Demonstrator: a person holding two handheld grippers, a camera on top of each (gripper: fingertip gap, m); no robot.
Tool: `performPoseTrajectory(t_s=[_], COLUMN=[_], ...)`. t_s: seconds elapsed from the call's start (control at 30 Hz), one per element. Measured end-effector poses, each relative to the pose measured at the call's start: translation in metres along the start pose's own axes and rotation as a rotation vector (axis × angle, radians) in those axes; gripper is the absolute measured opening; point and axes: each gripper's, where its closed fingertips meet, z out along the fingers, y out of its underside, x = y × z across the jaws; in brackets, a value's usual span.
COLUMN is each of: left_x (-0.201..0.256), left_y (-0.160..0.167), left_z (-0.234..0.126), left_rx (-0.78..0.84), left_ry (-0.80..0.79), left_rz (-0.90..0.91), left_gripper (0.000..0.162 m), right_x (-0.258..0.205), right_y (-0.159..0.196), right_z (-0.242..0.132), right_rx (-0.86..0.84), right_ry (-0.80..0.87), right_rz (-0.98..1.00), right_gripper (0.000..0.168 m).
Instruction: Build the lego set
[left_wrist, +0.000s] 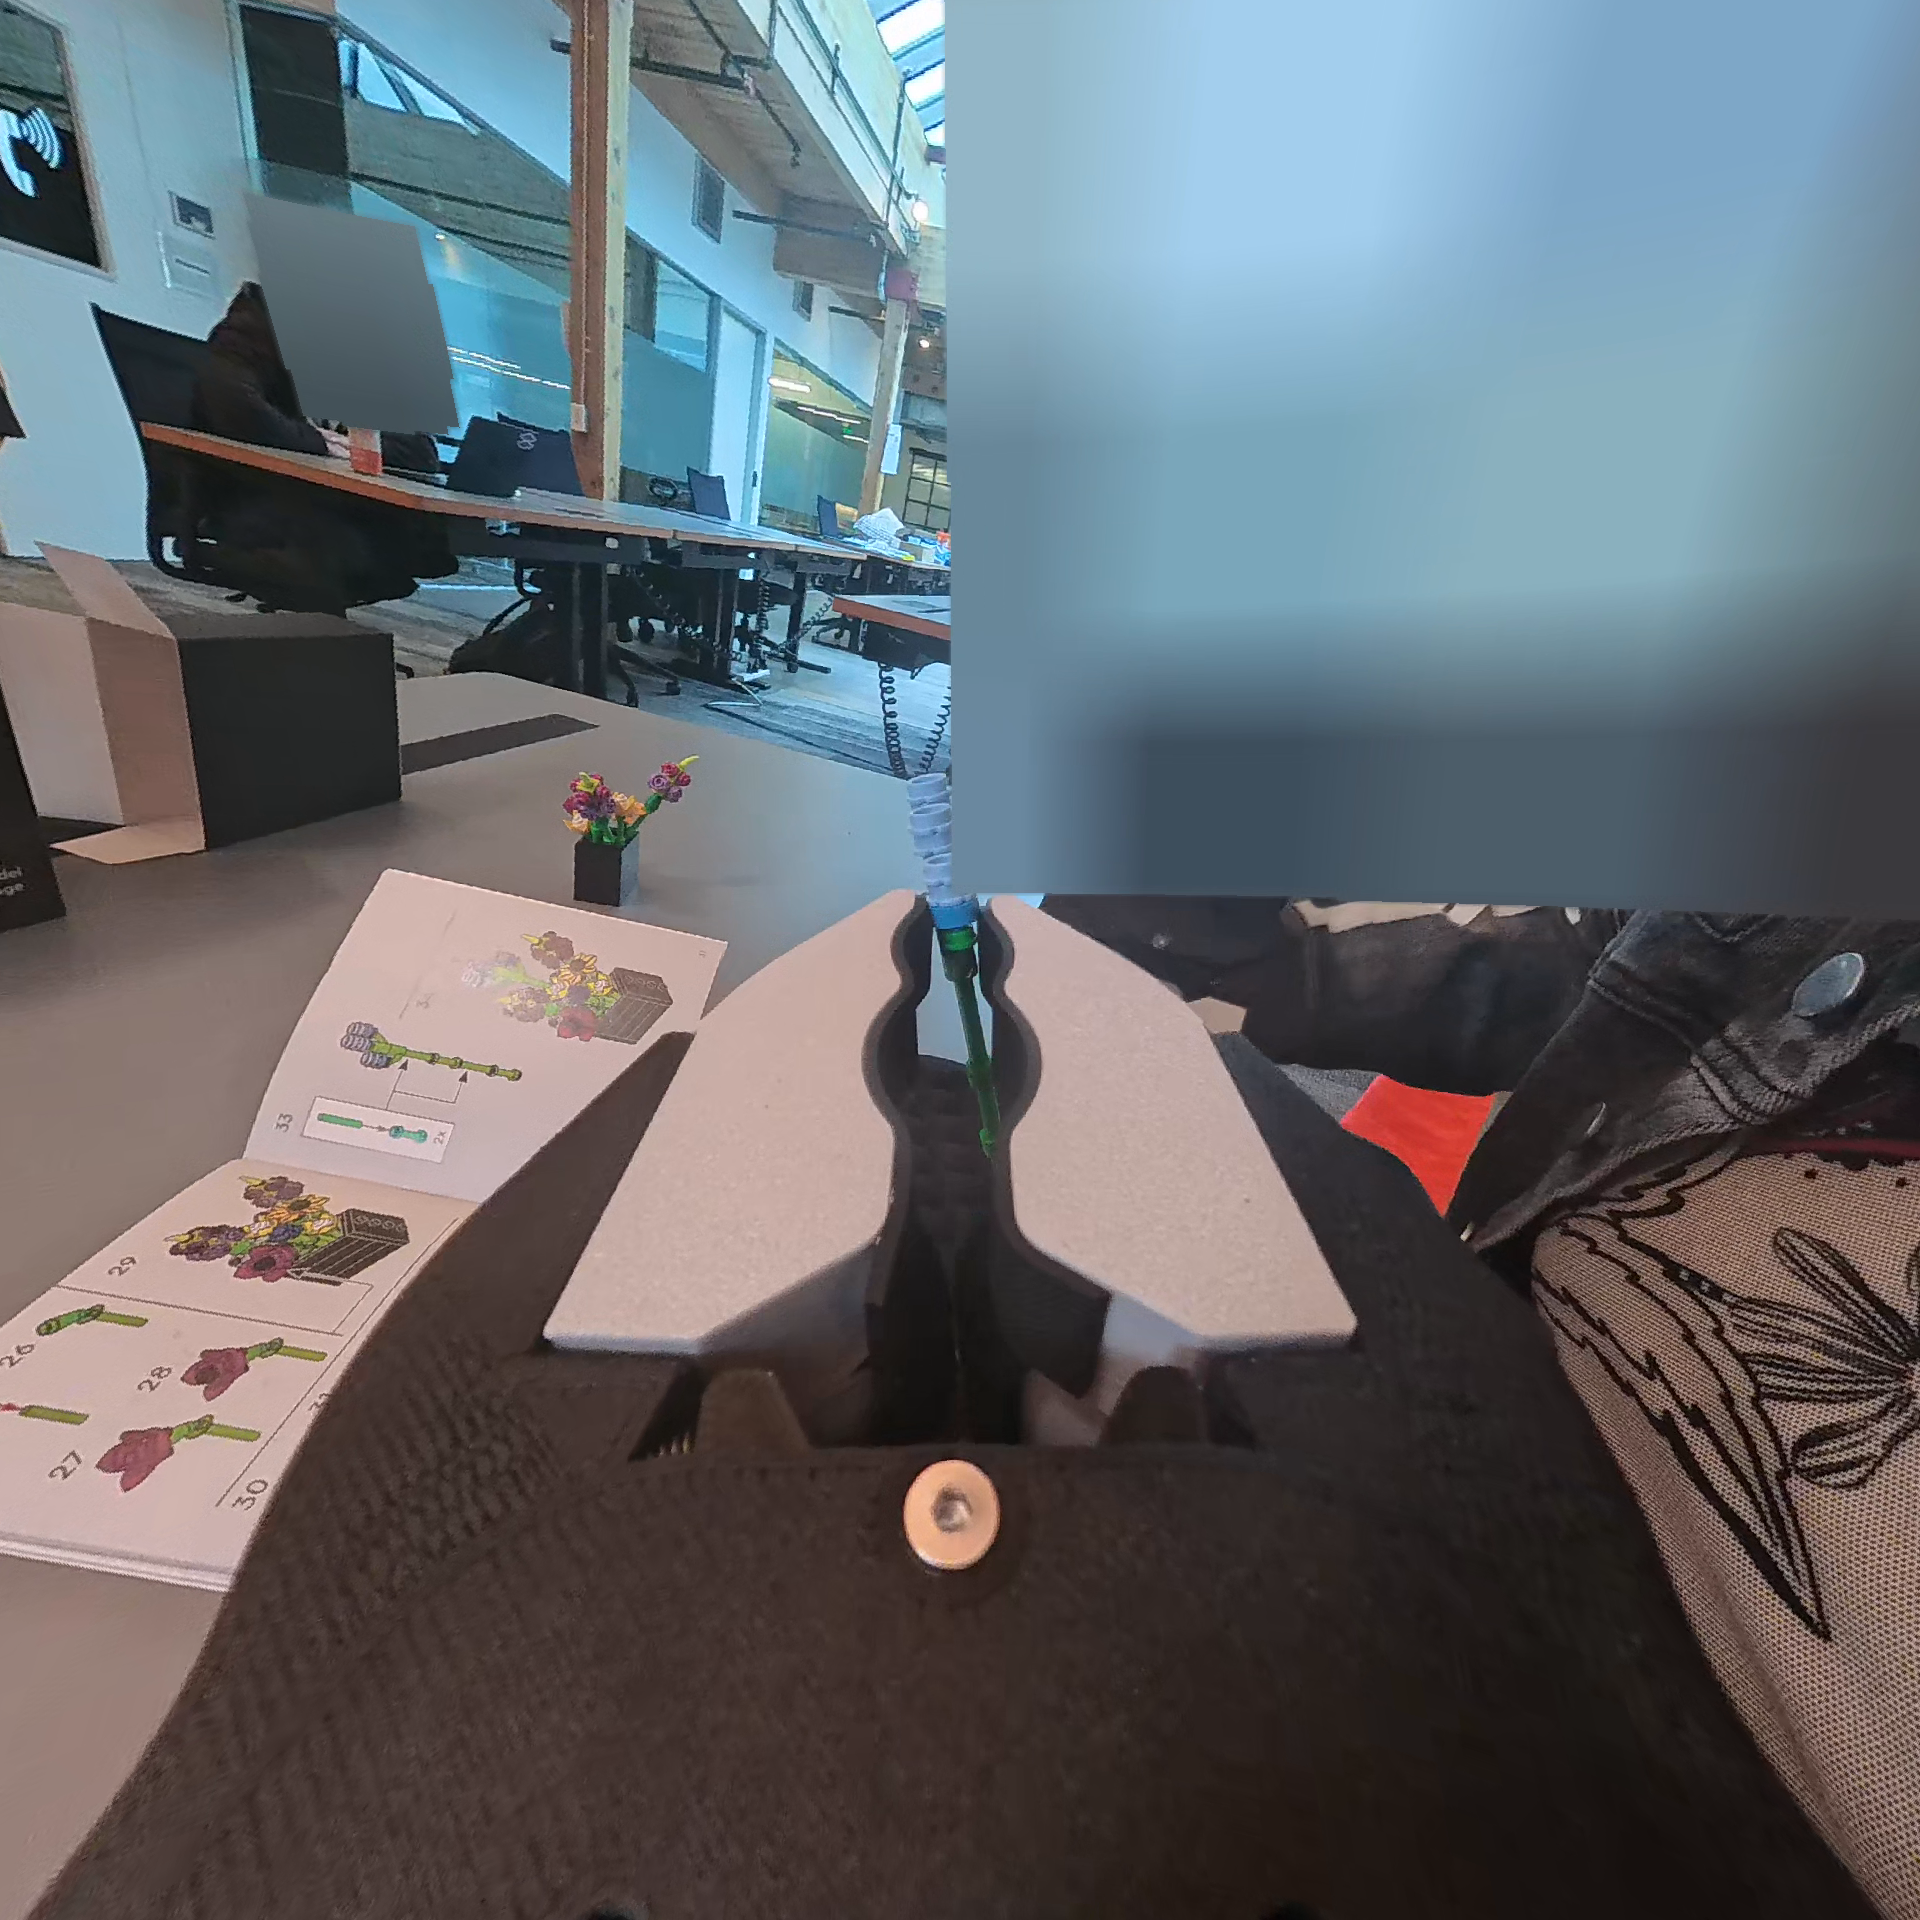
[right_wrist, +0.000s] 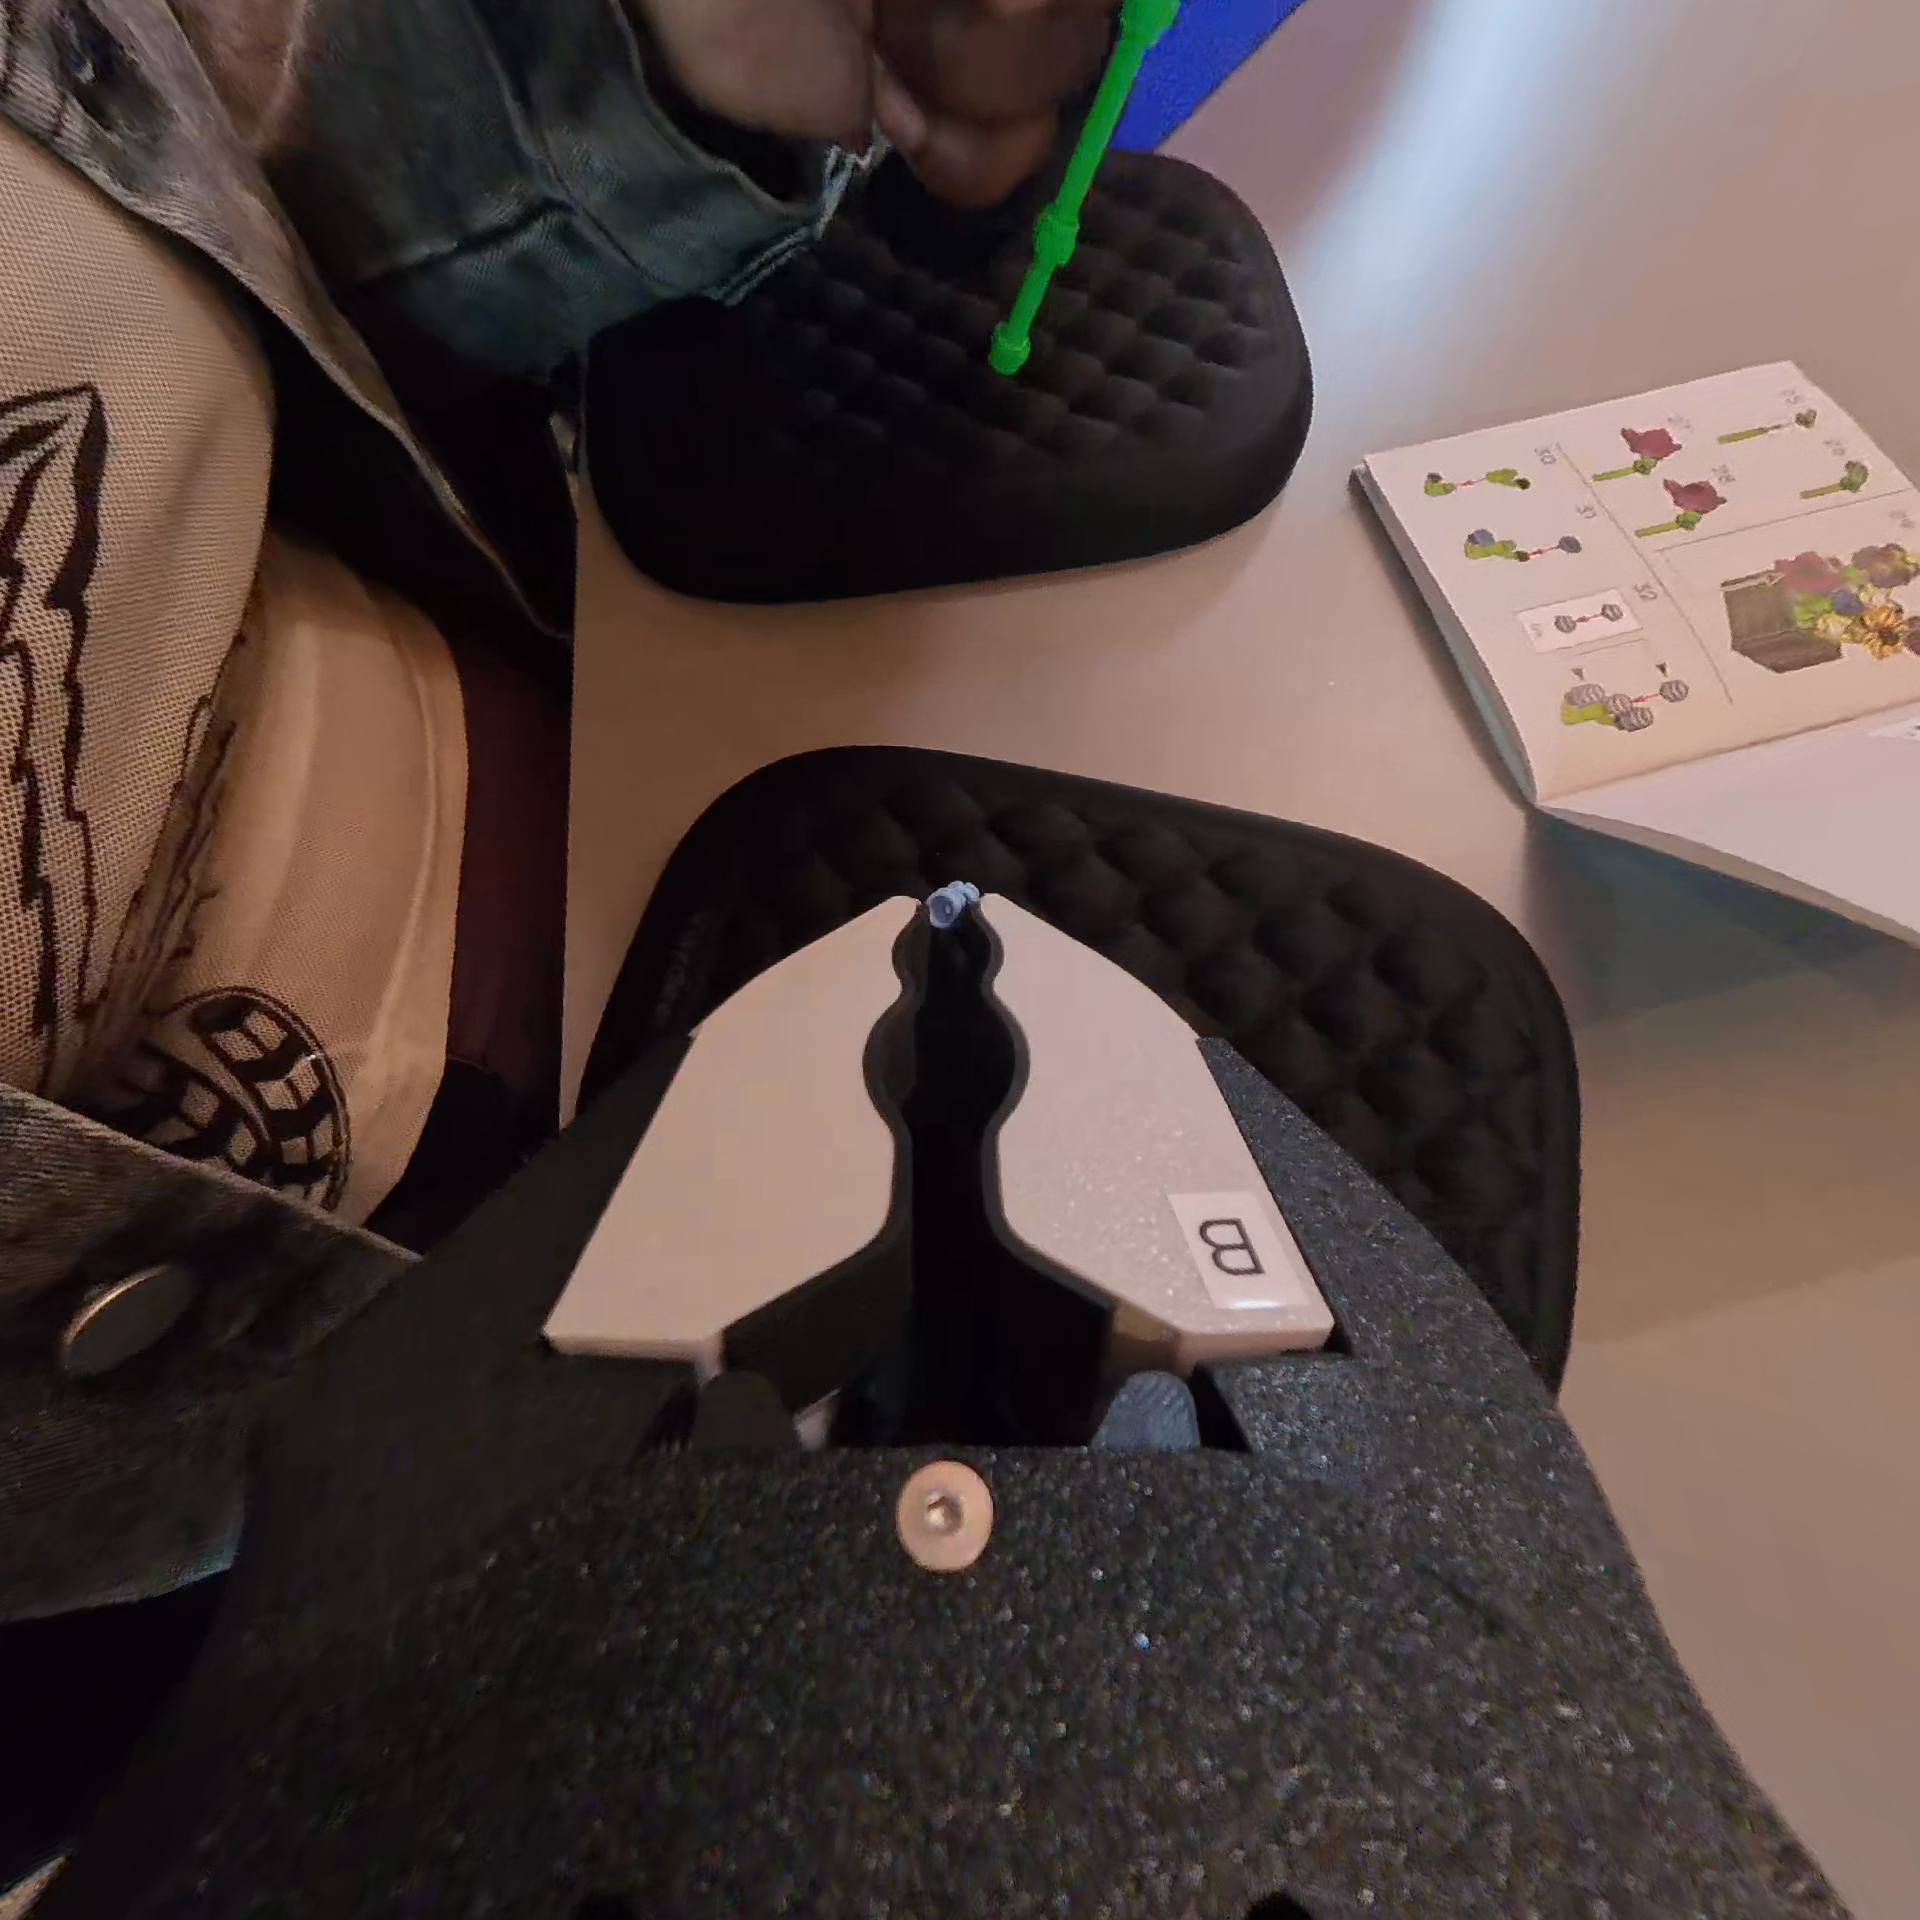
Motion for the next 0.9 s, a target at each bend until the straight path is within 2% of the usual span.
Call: performPoseTrajectory(t_s=[0.57, 0.73, 0.9], left_x=[-0.0013, -0.0016, -0.0014], left_y=[0.0035, 0.0051, 0.0086], left_z=[0.0018, 0.0025, 0.0047], left_rx=[-0.009, -0.01, -0.014], left_ry=[0.01, 0.015, 0.026], left_rz=[-0.017, -0.023, -0.031], left_gripper=[0.008, 0.008, 0.008], right_x=[0.0018, 0.0009, -0.0002], right_y=[0.001, 0.001, 0.0035], right_z=[0.0056, 0.0074, 0.0103], right_rx=[0.017, -0.036, -0.135], right_ry=[-0.02, -0.055, -0.176], right_rz=[-0.016, -0.073, -0.133], right_gripper=[0.006, 0.006, 0.006])
